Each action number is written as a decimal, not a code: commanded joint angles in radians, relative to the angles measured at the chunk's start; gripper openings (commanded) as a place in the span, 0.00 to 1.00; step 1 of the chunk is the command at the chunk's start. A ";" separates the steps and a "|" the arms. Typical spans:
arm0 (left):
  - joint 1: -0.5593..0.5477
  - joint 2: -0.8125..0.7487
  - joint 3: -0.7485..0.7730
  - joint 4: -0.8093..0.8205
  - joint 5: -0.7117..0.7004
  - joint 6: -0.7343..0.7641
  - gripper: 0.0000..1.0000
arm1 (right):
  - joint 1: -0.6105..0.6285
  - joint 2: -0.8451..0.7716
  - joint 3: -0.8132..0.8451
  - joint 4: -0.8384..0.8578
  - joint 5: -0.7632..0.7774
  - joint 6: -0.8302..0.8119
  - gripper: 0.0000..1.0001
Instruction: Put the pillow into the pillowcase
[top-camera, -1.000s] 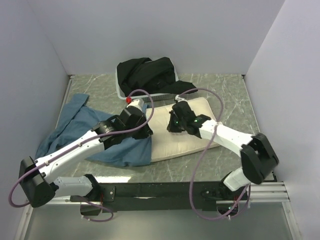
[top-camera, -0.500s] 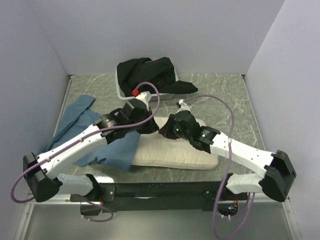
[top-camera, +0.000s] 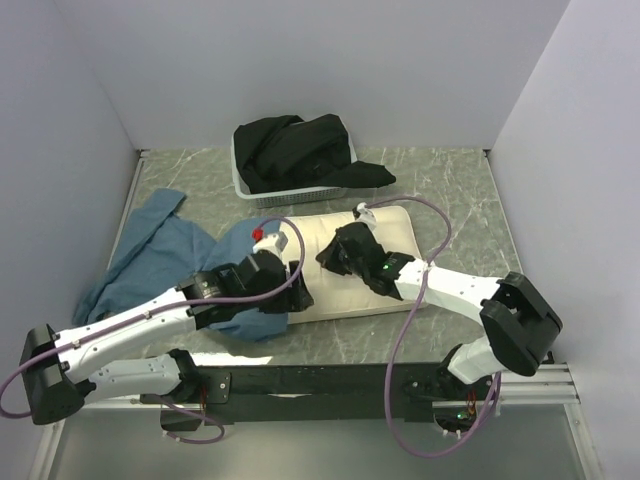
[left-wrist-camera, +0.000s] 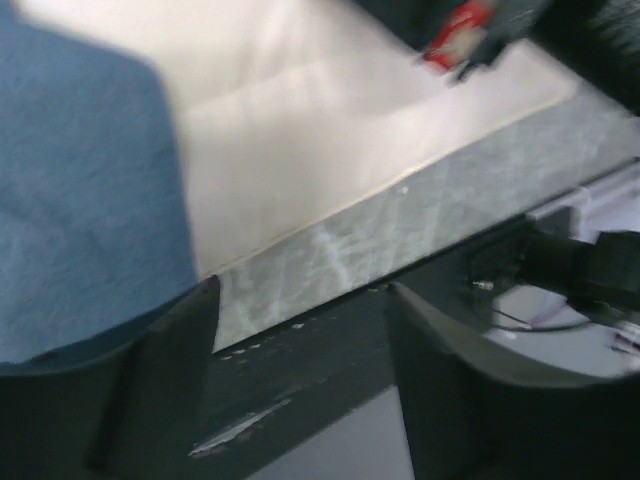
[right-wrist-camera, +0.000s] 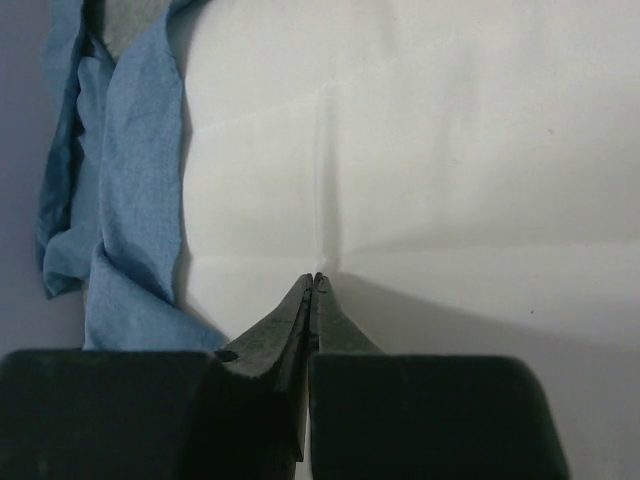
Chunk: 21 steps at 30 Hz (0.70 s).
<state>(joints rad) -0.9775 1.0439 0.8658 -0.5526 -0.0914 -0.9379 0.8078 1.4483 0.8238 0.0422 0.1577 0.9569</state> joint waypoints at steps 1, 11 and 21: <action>-0.098 -0.045 -0.008 -0.096 -0.223 -0.116 0.76 | 0.008 -0.038 0.014 0.113 0.026 0.003 0.00; -0.366 0.166 0.096 -0.536 -0.573 -0.387 0.89 | 0.002 -0.156 0.066 -0.109 0.077 -0.168 0.62; -0.388 0.317 0.125 -0.475 -0.619 -0.355 0.57 | -0.316 -0.282 -0.009 -0.291 0.160 -0.285 1.00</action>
<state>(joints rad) -1.3575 1.3346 0.9356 -1.0164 -0.6395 -1.2808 0.6094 1.1786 0.8429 -0.1490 0.2352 0.7471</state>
